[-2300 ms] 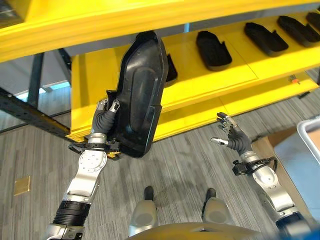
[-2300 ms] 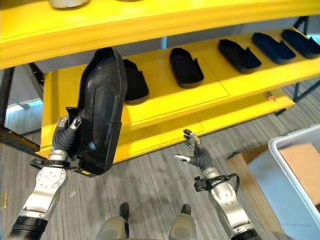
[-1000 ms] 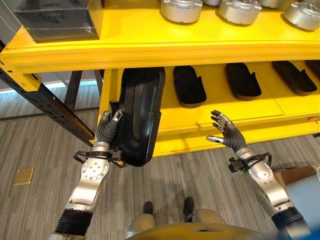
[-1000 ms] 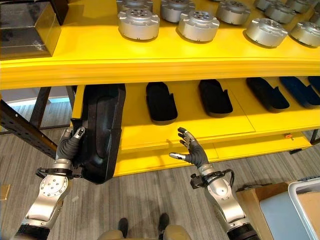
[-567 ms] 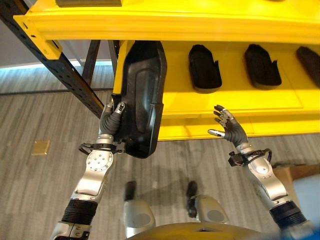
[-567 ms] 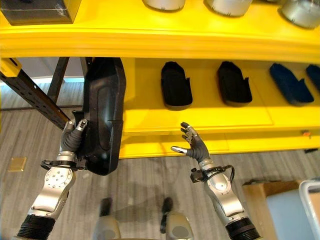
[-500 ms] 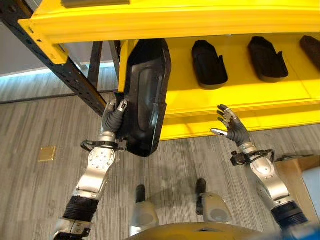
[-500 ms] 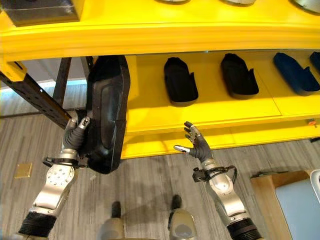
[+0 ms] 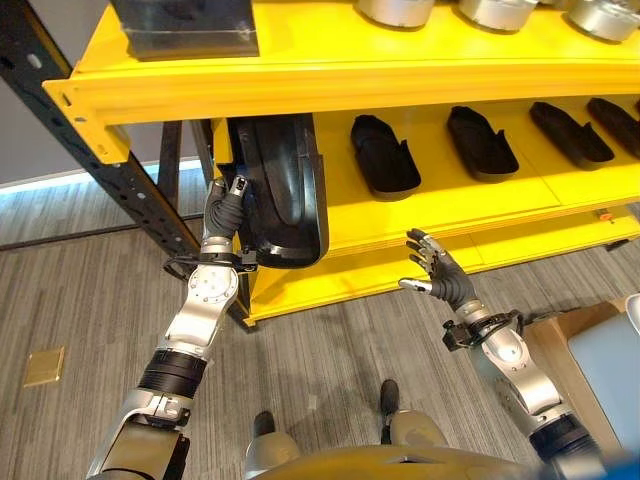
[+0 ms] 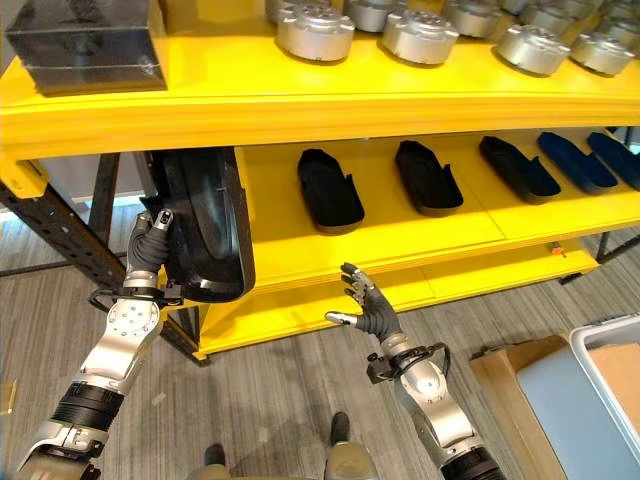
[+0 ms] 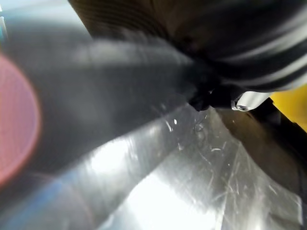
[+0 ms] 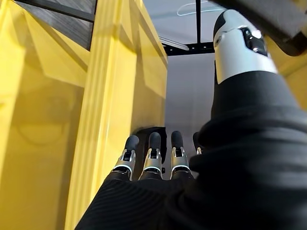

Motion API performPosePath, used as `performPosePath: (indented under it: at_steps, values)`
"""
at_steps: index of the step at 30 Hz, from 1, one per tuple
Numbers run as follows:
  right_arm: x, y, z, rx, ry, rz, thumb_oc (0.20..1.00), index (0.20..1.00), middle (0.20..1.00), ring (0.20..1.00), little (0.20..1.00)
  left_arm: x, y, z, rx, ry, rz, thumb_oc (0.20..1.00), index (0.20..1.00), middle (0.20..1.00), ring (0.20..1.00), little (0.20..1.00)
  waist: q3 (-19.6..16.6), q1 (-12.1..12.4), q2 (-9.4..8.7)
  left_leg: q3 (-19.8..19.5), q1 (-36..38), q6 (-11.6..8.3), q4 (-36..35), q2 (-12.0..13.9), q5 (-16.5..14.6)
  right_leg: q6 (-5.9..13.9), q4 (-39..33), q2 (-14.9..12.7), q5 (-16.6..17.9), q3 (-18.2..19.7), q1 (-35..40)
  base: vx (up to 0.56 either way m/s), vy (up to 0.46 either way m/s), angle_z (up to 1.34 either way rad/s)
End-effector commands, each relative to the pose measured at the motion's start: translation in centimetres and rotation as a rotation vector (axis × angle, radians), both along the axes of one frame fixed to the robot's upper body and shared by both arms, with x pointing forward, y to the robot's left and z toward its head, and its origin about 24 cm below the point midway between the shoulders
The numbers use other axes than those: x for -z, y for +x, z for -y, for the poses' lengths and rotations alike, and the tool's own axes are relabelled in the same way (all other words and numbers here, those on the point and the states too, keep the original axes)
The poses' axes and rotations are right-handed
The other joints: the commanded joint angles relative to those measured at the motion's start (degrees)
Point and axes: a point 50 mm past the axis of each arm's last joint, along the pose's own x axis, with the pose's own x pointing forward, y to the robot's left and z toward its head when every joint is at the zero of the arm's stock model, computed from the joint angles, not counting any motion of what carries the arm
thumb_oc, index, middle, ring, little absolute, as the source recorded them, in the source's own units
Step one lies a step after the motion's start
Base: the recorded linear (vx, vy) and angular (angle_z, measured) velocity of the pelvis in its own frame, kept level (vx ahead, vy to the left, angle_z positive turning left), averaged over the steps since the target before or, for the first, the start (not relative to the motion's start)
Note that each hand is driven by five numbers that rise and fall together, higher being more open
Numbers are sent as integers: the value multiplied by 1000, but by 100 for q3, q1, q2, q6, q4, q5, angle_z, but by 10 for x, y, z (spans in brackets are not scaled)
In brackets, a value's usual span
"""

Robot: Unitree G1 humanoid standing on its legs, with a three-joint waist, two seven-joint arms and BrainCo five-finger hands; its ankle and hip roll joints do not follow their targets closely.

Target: Move parts from the plastic box to the shelf.

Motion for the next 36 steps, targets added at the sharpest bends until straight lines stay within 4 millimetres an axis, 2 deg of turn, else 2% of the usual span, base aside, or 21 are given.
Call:
performPosePath:
  at_steps: [1, 8, 19, 26, 32, 36]
  values:
    - [-24, 5, -7, -60, 27, 112, 1000, 1000, 1000, 1000, 1000, -60, 26, 16, 31, 28, 221, 200, 200, 200, 200, 200, -14, -22, -15, 81, -233, 117, 294, 199, 55, 279, 599, -287, -455, 52, 72, -27, -35, -18]
    - [-24, 1, -10, -88, 26, 110, 1000, 1000, 1000, 1000, 1000, -79, 48, 16, -36, -64, 243, 200, 200, 200, 200, 200, 166, -195, 5, 123, -342, 68, 314, 266, 144, 267, 690, -235, -451, 86, -128, -38, -29, -10]
    - [-23, -2, -8, -95, 30, 106, 1000, 1000, 1000, 1000, 1000, -103, 69, -12, -134, -130, 222, 200, 200, 200, 200, 200, 505, -334, 9, 93, -696, 21, 524, 329, 190, 264, 984, -198, -454, 152, -569, -50, -12, -1]
    - [-22, -4, -5, -100, 26, 103, 1000, 1000, 1000, 1000, 1000, -127, 79, -34, -202, -48, 196, 200, 200, 200, 200, 200, 805, -377, -10, -30, -1070, -13, 765, 346, 221, 267, 1189, -222, -461, 134, -850, -64, -13, 2]
    - [-23, -3, -6, -106, 32, 105, 1000, 1000, 1000, 1000, 1000, -141, 85, -41, -217, -93, 188, 200, 200, 200, 200, 200, 934, -418, -43, -120, -1378, -34, 938, 374, 237, 272, 1289, -242, -443, 115, -1076, -47, -8, 8]
    - [-23, -3, -6, -103, 40, 103, 1000, 1000, 1000, 1000, 1000, -143, 86, -46, -231, -118, 174, 200, 200, 200, 200, 200, 974, -422, -57, -169, -1503, -43, 1018, 379, 229, 273, 1310, -256, -438, 101, -1143, -6, -1, 5]
